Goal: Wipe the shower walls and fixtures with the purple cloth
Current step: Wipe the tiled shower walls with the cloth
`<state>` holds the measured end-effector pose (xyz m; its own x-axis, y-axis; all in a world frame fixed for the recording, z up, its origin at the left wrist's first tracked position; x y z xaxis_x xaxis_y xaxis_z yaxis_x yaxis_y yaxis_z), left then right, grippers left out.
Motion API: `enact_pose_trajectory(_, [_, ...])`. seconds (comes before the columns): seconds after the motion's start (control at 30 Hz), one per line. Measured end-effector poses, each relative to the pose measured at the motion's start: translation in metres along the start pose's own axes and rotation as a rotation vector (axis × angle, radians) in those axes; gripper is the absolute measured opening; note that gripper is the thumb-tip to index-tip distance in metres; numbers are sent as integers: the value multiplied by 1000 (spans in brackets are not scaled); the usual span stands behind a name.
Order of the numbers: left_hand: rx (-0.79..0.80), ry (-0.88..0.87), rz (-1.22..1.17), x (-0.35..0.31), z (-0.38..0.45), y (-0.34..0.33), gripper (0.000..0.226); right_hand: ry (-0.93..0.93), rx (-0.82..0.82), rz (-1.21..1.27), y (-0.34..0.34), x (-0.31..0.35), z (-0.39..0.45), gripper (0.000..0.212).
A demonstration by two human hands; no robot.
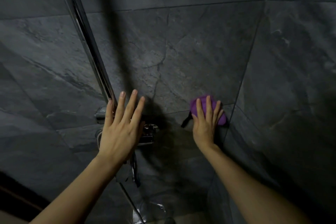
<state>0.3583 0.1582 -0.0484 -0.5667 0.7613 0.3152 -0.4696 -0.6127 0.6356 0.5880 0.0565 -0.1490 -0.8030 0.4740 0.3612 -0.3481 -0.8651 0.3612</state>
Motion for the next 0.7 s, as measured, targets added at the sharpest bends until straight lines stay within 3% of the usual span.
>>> enact_pose_trajectory(0.13, [-18, 4, -29, -12, -4, -6, 71, 79, -82, -7, 3, 55, 24, 66])
enact_pose_trajectory(0.3, [-29, 17, -38, -22, -9, -12, 72, 380, 108, -70, -26, 66, -31, 95])
enact_pose_trajectory(0.37, [-29, 6, -29, -25, -12, -14, 71, 346, 140, -115, -33, 35, -49, 101])
enact_pose_trajectory(0.47, [-52, -27, -27, -31, -17, -15, 70, 202, 63, -105, -27, -2, -52, 87])
enact_pose_trajectory(0.6, [-88, -56, -16, -50, -27, -24, 74, 54, -48, -16, -18, 16, -30, 62])
enact_pose_trajectory(0.7, [-88, -40, -32, -67, -41, -41, 77, 94, -109, -2, -19, 41, -27, 56])
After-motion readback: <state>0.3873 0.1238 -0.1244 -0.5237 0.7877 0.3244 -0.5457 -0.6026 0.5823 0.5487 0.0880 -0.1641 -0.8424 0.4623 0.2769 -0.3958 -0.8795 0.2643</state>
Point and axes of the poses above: each hand's wrist, its own z-axis towards the middle knuckle, its own y-axis out of the back of the hand, x = y × z, the point moved 10 cm from there along z, towards the middle knuckle, and after that the axes turned 9 degrees about -x, right-handed, at the moved point
